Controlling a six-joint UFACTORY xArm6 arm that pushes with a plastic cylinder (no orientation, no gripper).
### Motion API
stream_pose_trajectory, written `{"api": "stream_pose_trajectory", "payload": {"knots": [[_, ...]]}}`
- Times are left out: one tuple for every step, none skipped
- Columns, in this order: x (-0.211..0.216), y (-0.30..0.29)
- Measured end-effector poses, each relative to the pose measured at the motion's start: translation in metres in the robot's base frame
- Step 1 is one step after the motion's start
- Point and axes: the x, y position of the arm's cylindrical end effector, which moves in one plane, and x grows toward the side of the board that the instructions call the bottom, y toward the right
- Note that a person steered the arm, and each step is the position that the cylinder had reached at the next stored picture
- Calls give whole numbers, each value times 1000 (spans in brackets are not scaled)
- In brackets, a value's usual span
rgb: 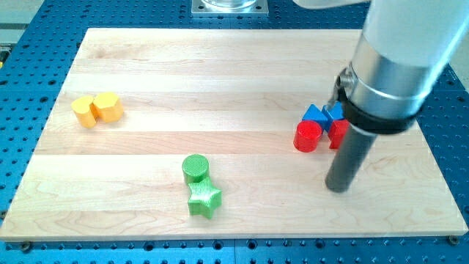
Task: Move the green blocks upwards
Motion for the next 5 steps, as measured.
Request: {"api": "stream_pose_trajectory", "payload": {"knots": [[43, -25], [47, -39], [47, -96], [46, -119], [46, -169]]}}
